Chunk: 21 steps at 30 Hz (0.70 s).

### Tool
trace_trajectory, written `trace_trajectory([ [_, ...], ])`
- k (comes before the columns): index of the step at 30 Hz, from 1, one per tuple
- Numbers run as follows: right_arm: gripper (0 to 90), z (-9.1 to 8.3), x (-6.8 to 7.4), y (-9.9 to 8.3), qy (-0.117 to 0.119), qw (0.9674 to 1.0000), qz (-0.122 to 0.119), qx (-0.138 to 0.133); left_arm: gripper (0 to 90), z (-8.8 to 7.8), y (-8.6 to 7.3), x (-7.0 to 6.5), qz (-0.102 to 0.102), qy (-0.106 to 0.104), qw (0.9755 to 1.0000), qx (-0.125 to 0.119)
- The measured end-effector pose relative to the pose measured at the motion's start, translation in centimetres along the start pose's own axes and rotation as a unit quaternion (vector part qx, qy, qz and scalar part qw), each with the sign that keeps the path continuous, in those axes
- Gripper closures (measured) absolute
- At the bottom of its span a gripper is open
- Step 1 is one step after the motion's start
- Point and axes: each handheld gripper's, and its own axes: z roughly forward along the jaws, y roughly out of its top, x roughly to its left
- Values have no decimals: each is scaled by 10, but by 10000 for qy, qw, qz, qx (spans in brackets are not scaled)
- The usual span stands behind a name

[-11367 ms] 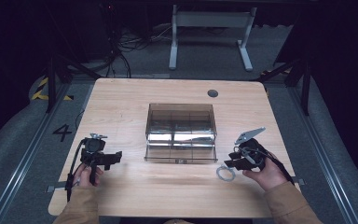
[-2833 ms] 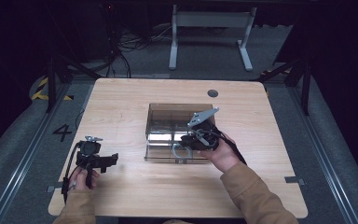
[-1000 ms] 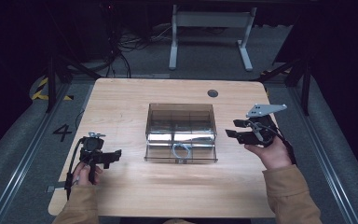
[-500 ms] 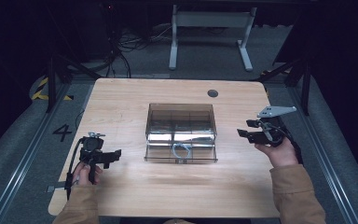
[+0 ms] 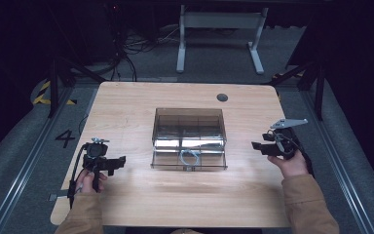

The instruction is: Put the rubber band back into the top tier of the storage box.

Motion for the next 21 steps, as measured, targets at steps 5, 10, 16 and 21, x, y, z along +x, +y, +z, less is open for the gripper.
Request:
trace_trajectory([
  [5, 384, 11, -1, -11, -15, 9998, 80, 171, 160, 0, 0, 0, -35, 17, 10000, 11],
  [10, 366, 22, 1, -22, -20, 9993, 103, 345, 160, 1, 0, 1, -57, 46, 10000, 25],
  [16, 365, 29, 2, -29, -35, 9989, 112, 454, 160, 1, 0, 1, -23, -21, 10000, 46],
  [21, 363, 38, 4, -34, -18, 9979, 61, 642, 161, 1, 0, 1, -12, -27, 10000, 64],
])
